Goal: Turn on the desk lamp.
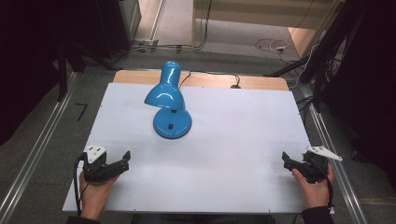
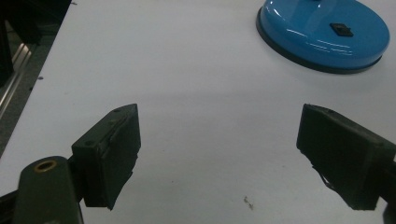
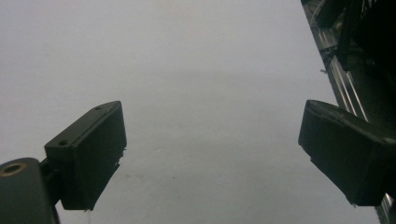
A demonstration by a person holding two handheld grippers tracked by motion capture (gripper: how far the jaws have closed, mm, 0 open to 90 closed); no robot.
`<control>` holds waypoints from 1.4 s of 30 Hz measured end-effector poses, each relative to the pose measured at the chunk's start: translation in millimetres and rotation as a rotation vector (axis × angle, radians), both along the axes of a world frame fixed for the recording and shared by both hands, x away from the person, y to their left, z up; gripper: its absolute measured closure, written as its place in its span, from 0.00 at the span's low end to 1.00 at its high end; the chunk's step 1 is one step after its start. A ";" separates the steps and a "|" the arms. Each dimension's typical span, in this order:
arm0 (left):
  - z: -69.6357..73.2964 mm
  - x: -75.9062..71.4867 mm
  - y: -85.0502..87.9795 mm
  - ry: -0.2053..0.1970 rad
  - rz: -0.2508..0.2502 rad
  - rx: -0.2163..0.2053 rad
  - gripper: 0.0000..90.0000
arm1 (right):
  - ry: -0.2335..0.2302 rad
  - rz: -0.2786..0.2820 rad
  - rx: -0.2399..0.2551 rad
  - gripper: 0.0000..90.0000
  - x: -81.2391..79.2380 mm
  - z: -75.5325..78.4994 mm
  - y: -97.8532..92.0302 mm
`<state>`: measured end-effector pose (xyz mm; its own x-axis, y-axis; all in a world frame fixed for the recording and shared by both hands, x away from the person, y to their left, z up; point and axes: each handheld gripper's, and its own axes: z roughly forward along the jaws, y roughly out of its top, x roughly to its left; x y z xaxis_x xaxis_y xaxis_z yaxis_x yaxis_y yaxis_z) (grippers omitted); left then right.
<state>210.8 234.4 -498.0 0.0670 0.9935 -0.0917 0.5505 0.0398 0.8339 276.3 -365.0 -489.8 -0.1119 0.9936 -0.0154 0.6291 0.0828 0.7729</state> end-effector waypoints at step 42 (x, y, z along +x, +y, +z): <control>9.9 6.0 -20.2 -0.019 -0.014 0.014 0.16 | -0.021 0.018 0.018 0.07 -3.9 4.2 -2.2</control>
<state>216.7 214.2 -488.1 0.0830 0.9937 -0.0758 0.5348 0.0198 0.8447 272.3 -367.2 -485.6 -0.1295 0.9916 -0.0003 0.6111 0.0801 0.7875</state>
